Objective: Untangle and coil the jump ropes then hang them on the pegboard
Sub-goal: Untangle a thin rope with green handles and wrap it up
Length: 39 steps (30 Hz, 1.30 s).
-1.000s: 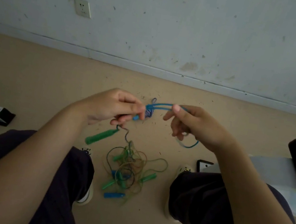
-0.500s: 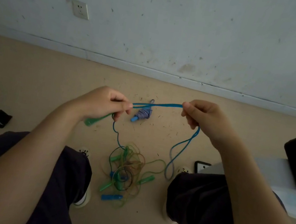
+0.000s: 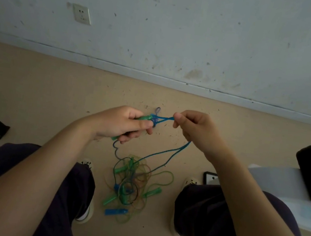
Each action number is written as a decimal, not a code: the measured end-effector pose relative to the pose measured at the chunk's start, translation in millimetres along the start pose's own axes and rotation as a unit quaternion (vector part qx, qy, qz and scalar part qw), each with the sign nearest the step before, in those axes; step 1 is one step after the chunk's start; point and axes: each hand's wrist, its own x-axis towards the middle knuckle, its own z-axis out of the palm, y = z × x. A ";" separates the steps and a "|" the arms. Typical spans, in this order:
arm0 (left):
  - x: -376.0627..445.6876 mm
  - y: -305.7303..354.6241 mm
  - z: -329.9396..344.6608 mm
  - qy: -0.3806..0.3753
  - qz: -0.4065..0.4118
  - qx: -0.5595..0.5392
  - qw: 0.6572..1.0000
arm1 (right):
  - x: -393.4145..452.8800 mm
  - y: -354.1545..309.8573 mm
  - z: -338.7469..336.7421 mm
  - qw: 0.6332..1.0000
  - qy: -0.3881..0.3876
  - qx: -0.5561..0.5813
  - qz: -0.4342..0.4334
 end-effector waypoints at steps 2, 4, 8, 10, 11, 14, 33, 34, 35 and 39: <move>0.9 -1.7 1.9 0.006 -0.008 -0.033 0.999 | 0.7 1.5 3.8 1.000 0.024 -0.002 -0.020; 2.2 -2.9 4.6 0.009 -0.014 -0.075 0.997 | -0.5 -0.2 7.5 0.997 0.047 0.003 -0.060; 3.8 -1.7 10.5 -0.029 0.002 -0.149 0.988 | -6.7 -6.7 10.9 0.994 0.000 -0.058 -0.098; 4.0 -0.1 12.6 -0.044 0.020 -0.179 0.983 | -8.7 -6.3 15.3 0.992 -0.034 -0.089 -0.088; 4.2 0.7 13.0 -0.050 0.028 -0.194 0.979 | -9.2 -6.0 17.8 0.991 -0.037 -0.097 -0.086; 3.7 1.7 11.7 -0.059 0.049 -0.203 0.976 | -9.1 -6.4 22.5 0.991 -0.032 -0.104 -0.083; -0.3 4.4 15.0 0.071 0.062 -0.055 0.994 | -7.5 -2.8 9.6 0.994 -0.095 0.046 -0.031; 1.5 3.9 18.3 0.068 0.064 -0.052 0.994 | -7.7 -3.1 11.7 0.993 -0.109 0.041 -0.027; 3.1 3.4 19.9 0.071 0.065 -0.049 0.994 | -8.1 -3.3 12.4 0.992 -0.122 0.032 -0.021; 5.7 1.1 17.2 0.096 0.070 -0.049 0.992 | -9.5 -2.3 9.9 0.985 -0.174 -0.014 0.007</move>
